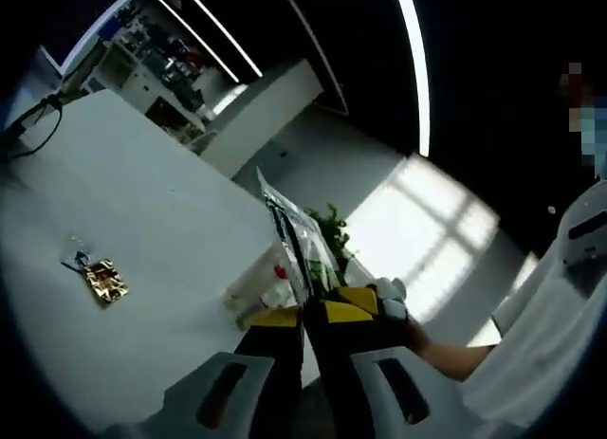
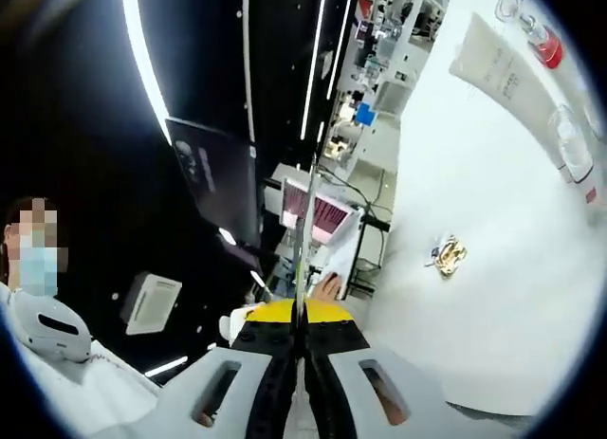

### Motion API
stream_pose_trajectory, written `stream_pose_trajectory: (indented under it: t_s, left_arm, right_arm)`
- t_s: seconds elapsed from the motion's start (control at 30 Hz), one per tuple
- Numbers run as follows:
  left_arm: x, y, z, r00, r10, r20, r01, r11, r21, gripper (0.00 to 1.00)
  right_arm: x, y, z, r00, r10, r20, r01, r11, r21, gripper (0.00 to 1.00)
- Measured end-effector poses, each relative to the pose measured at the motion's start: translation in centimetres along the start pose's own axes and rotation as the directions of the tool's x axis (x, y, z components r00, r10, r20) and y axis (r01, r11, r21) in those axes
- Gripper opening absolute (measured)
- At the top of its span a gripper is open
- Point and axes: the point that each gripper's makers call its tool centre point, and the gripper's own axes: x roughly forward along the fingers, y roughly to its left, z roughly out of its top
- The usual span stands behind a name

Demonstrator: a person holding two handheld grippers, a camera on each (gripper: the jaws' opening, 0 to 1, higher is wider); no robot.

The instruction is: Arrange the skincare products in the storage area until every visible bottle or jar stands upright without overlapping.

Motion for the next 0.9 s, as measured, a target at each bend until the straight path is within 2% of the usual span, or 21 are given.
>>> stream_pose_trajectory:
  t_s: [0.1, 0.23, 0.43, 0.7, 0.9]
  left_arm:
    - [0.2, 1.0, -0.7, 0.998, 0.055, -0.019, -0.055, 0.998, -0.024, 0.0]
    - [0.3, 1.7, -1.3, 0.995, 0.094, -0.032, -0.096, 0.993, -0.066, 0.0]
    - [0.4, 2.6, -2.6, 0.982, 0.165, -0.094, -0.172, 0.983, -0.06, 0.0]
    - [0.7, 2.9, -3.6, 0.966, 0.214, -0.143, -0.22, 0.975, -0.031, 0.0]
    - [1.2, 3.2, -5.0, 0.951, 0.234, -0.203, -0.239, 0.971, 0.001, 0.0]
  right_arm:
    - [0.0, -0.9, -0.3, 0.998, -0.06, -0.026, 0.059, 0.998, -0.032, 0.01]
    - [0.0, -1.5, -0.5, 0.993, -0.104, -0.05, 0.101, 0.993, -0.063, 0.01]
    - [-0.2, -2.7, -1.2, 0.975, -0.2, -0.093, 0.184, 0.971, -0.155, 0.01]
    - [-0.7, -3.5, -1.4, 0.958, -0.265, -0.11, 0.235, 0.945, -0.225, 0.01]
    - [-1.3, -4.1, -1.7, 0.94, -0.314, -0.133, 0.268, 0.921, -0.284, 0.01]
